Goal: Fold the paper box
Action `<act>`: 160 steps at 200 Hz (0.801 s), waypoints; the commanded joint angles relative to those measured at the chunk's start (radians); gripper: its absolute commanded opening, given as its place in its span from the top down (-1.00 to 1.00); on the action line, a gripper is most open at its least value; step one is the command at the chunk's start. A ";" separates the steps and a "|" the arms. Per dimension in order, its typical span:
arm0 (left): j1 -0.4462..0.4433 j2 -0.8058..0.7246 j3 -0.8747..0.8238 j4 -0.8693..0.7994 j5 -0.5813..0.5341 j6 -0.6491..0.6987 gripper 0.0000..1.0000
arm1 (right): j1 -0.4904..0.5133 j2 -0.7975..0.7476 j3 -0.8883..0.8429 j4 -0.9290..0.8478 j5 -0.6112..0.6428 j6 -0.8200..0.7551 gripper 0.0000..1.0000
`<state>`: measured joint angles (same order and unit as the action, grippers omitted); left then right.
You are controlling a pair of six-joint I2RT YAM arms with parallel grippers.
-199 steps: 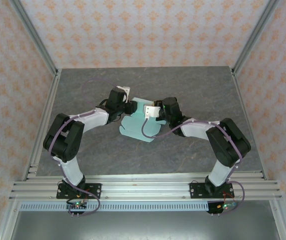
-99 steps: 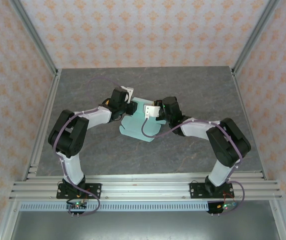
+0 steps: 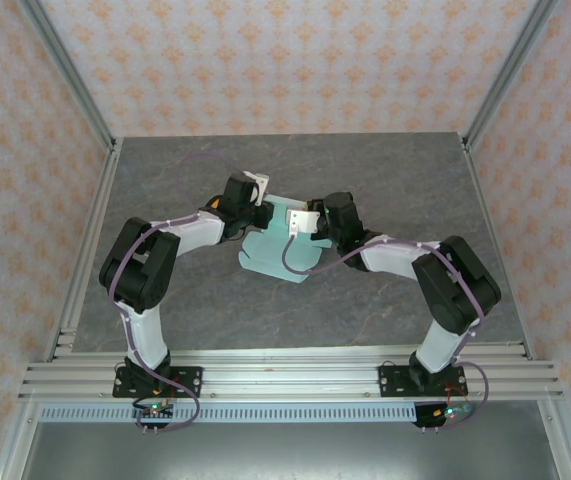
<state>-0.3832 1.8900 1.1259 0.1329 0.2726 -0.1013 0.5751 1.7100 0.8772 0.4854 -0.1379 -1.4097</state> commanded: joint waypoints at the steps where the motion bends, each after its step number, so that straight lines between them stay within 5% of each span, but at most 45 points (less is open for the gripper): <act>1: 0.010 -0.023 -0.006 0.029 -0.007 0.006 0.71 | -0.001 -0.031 0.020 -0.022 -0.019 0.016 1.00; 67: 0.011 -0.083 -0.044 0.008 -0.059 0.020 0.87 | -0.001 -0.041 0.022 -0.025 -0.002 0.028 0.90; 143: 0.009 -0.186 -0.102 -0.038 -0.169 -0.004 0.94 | 0.062 -0.120 0.054 -0.123 0.057 0.305 -0.40; 160: 0.010 -0.207 -0.107 -0.065 -0.194 -0.024 0.95 | 0.090 -0.178 0.051 -0.163 0.069 0.426 -0.51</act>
<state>-0.3786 1.7340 1.0344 0.1104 0.1490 -0.0887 0.6273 1.6272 0.8951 0.3893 -0.0959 -1.1889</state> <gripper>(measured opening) 0.106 0.729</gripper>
